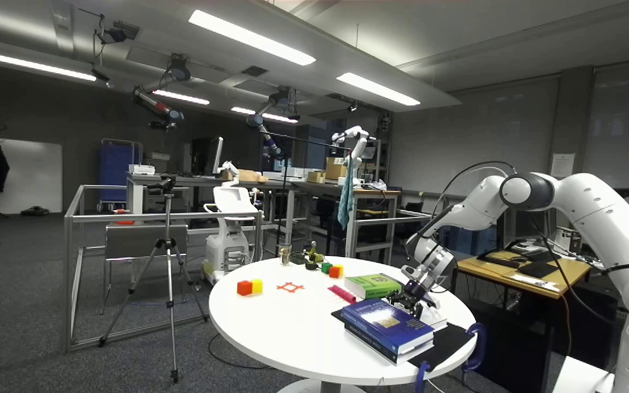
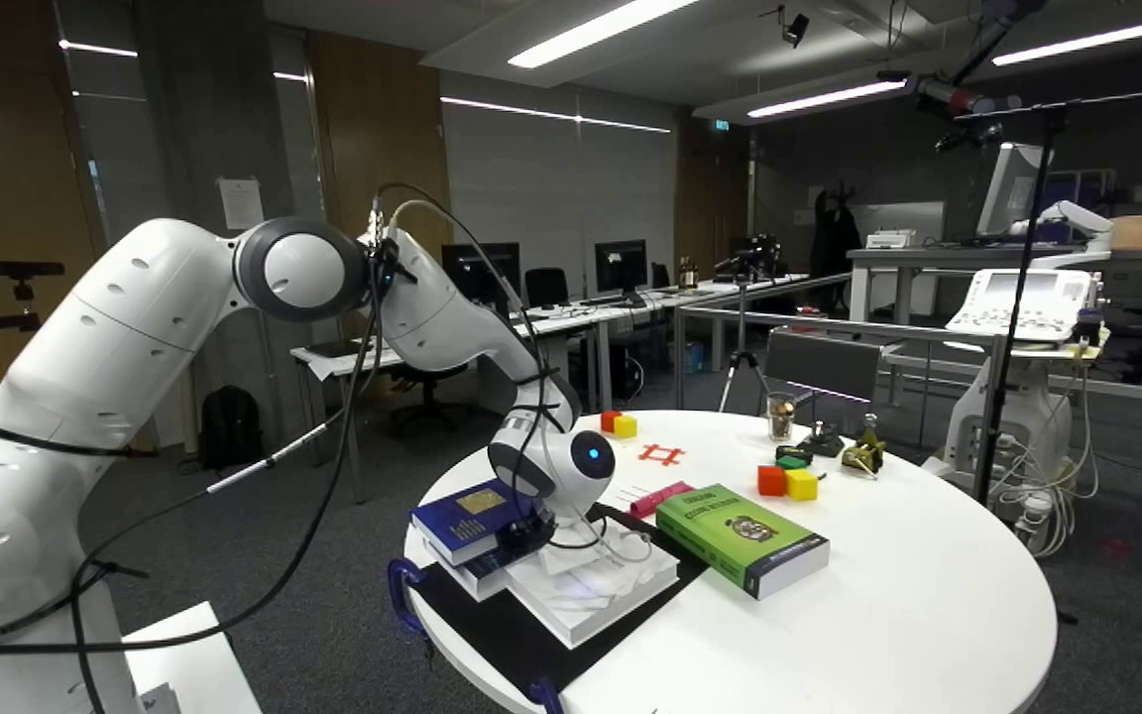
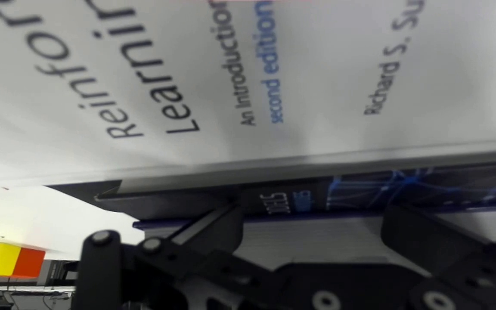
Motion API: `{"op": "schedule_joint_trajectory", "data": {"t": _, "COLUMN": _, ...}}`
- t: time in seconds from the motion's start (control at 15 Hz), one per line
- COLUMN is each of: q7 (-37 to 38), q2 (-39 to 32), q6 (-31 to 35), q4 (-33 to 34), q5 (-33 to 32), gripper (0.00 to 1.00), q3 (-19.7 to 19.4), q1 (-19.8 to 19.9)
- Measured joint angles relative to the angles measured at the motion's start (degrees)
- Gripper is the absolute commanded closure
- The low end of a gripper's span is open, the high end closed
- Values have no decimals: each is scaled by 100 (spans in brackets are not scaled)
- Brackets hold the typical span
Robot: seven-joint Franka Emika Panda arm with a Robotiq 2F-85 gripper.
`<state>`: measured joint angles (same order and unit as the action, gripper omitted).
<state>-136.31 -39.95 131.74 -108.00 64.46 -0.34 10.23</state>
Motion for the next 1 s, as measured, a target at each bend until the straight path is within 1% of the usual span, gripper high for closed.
{"op": "schedule_joint_trajectory", "data": {"t": 0.53, "q7": 75, "q2": 52, "q6": -6, "q4": 154, "q5": 0, "gripper": 0, "q3": -96, "q1": 128}}
{"op": "schedule_joint_trajectory", "data": {"t": 1.0, "q7": 214, "q2": 47, "q6": -22, "q4": 159, "q5": 0, "gripper": 0, "q3": -164, "q1": 263}}
